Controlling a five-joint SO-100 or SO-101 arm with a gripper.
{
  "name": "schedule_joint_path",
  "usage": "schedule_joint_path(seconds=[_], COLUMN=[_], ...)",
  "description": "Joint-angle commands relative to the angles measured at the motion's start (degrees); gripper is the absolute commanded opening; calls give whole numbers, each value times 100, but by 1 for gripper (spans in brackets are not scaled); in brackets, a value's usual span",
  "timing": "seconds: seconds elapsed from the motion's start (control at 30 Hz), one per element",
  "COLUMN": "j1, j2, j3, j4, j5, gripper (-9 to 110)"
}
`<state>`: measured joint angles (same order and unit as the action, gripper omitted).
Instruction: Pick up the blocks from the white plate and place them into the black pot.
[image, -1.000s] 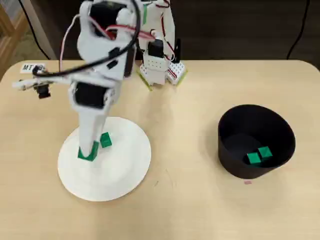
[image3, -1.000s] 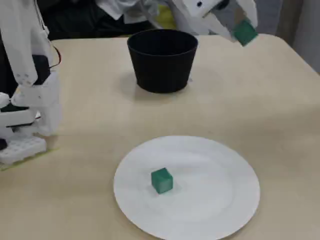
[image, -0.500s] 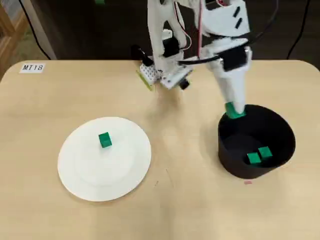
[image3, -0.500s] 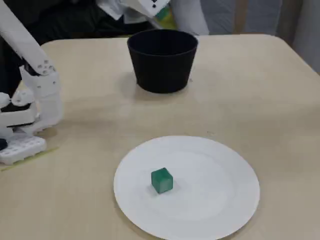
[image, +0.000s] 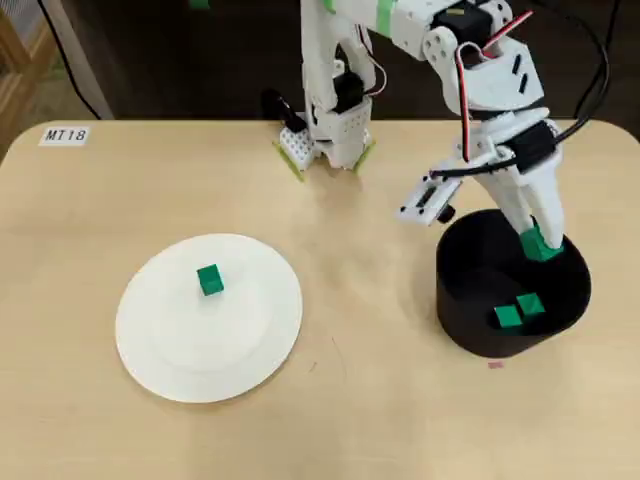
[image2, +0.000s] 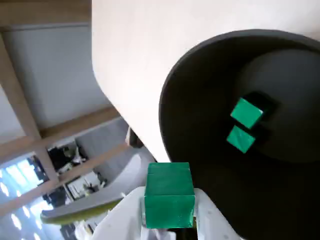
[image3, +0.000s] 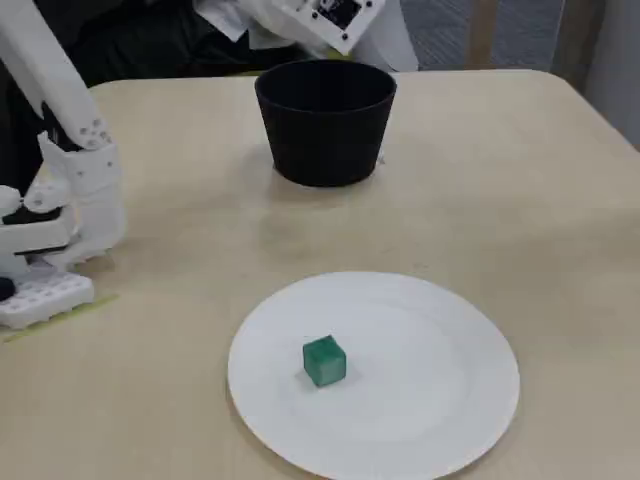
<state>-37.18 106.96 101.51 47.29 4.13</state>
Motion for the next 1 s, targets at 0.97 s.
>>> schedule_joint_path(seconds=[0.97], j1=[4192], j2=[1600], j3=[44], j4=[2101], j5=[-1055], gripper=[-2])
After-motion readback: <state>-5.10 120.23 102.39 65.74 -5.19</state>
